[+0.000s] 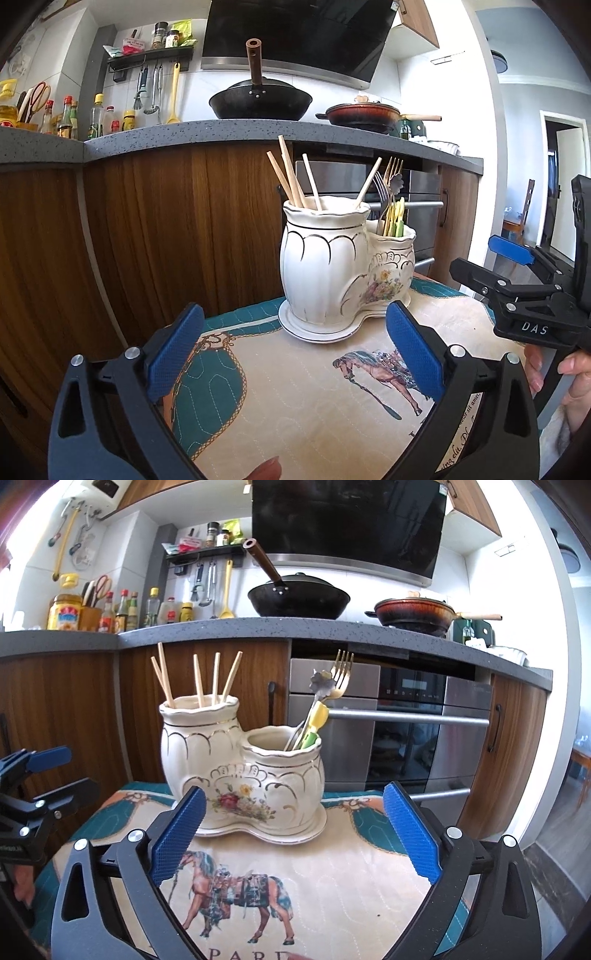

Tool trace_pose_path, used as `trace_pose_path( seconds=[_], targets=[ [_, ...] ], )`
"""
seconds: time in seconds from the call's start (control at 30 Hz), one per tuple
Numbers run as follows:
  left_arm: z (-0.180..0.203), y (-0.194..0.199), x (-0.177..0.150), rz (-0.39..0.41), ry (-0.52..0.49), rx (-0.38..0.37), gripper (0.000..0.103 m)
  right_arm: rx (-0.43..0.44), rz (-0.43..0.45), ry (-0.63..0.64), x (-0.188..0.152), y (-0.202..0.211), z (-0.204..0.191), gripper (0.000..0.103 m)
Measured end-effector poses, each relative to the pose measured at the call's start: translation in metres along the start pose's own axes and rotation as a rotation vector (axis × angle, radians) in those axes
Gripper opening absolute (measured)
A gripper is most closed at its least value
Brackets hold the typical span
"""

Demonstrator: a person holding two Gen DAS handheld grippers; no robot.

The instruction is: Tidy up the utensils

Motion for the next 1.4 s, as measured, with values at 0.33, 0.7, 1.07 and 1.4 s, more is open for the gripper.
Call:
trace_pose_path(
  seconds=[0.33, 0.7, 1.07, 1.4],
  targets=[
    [0.0001, -0.0001, -0.0001, -0.001, -0.001, 0.000, 0.097, -0.002, 0.003, 0.012, -0.0007, 0.0007, -0.0032, 0.097],
    [0.0006, 0.0000, -0.0002, -0.001, -0.001, 0.001, 0.097, -0.002, 0.003, 0.014, -0.0005, 0.0007, -0.0030, 0.097],
    [0.0008, 0.0003, 0.0003, -0.003, 0.000, -0.001, 0.097, -0.002, 0.002, 0.015, -0.0003, 0.0007, -0.0030, 0.098],
    [0.0007, 0.0002, 0.0002, -0.003, 0.001, -0.003, 0.097, -0.002, 0.001, 0.015, -0.0003, 0.0006, -0.0027, 0.098]
  ],
)
Point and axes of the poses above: each gripper's, at about its wrist camera, not at the fingertips, and y roughly against the way its jaws point, z to its right, x to its top, the point moved 2 cm from there along -y, roughly the way its jaws point
